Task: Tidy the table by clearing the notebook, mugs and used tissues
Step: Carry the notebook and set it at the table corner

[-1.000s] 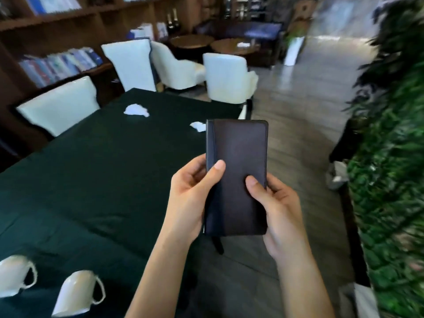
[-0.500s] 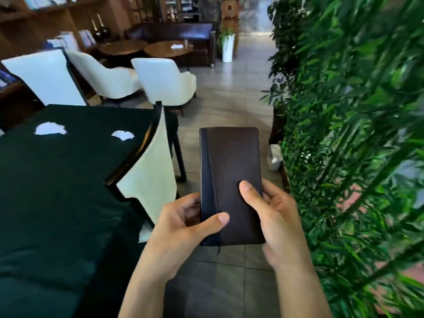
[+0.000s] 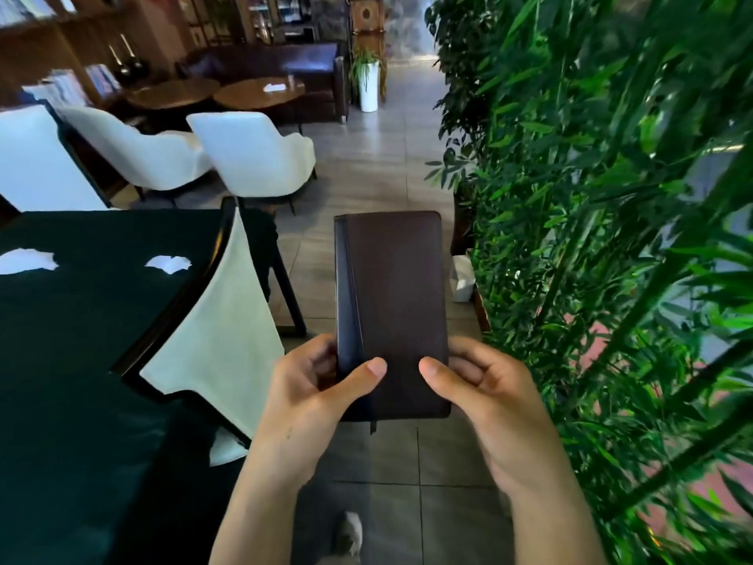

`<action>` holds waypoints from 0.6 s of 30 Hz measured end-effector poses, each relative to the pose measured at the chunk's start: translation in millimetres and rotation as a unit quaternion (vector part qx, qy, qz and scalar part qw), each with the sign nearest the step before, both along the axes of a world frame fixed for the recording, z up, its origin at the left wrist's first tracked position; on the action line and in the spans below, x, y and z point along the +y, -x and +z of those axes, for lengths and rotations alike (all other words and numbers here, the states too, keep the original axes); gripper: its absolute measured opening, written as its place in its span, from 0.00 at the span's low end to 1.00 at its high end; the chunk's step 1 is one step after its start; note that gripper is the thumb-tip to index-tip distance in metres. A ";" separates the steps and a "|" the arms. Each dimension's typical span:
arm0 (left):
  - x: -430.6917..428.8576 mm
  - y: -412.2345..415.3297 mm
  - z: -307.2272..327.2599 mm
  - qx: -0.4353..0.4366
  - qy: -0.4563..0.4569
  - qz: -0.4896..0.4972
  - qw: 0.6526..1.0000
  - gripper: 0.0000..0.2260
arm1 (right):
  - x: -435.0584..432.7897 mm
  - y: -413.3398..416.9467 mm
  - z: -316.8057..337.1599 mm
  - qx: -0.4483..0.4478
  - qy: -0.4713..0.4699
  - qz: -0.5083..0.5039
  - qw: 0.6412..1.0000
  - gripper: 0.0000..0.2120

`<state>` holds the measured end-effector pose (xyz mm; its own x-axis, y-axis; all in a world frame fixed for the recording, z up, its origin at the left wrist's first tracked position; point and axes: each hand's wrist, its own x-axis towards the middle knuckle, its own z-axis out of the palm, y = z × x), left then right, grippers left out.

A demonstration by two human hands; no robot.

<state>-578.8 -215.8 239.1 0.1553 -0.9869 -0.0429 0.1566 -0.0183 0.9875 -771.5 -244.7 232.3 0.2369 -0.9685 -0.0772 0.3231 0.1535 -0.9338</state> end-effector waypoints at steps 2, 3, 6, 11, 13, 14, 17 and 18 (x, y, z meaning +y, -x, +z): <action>-16.3 -4.5 -3.3 0.002 -0.001 -0.005 1.000 0.14 | -14.5 -5.0 -1.6 0.000 -0.005 -0.019 1.000 0.15; -25.5 -8.2 -4.9 0.001 -0.001 -0.008 1.000 0.15 | -23.0 -8.8 -2.5 0.000 -0.007 -0.029 1.000 0.14; -55.6 -26.1 -7.6 -0.005 0.004 -0.009 1.000 0.15 | -51.1 -26.1 -4.3 0.004 -0.001 -0.041 0.999 0.13; -115.8 -68.8 -4.2 -0.003 0.018 0.000 1.000 0.15 | -112.3 -69.7 -0.1 0.009 0.028 -0.025 0.999 0.14; -140.9 -87.8 -2.3 0.002 0.020 0.002 1.000 0.12 | -136.6 -88.9 4.2 0.005 0.031 -0.024 0.999 0.15; -151.6 -95.6 -1.5 0.004 0.020 0.000 1.000 0.11 | -146.4 -96.9 6.0 0.005 0.032 -0.025 0.999 0.15; -184.6 -119.8 0.1 0.018 0.024 -0.010 1.000 0.13 | -178.1 -120.1 8.3 0.006 0.031 -0.035 0.999 0.13; -194.8 -126.3 0.5 0.023 0.027 -0.010 0.999 0.15 | -188.3 -126.7 8.5 0.008 0.031 -0.038 0.999 0.14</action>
<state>-452.5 -410.6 239.6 0.1349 -0.9909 0.0028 0.2024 0.0303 0.9788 -644.8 -433.0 240.9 0.1612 -0.9867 -0.0201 0.3171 0.0711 -0.9457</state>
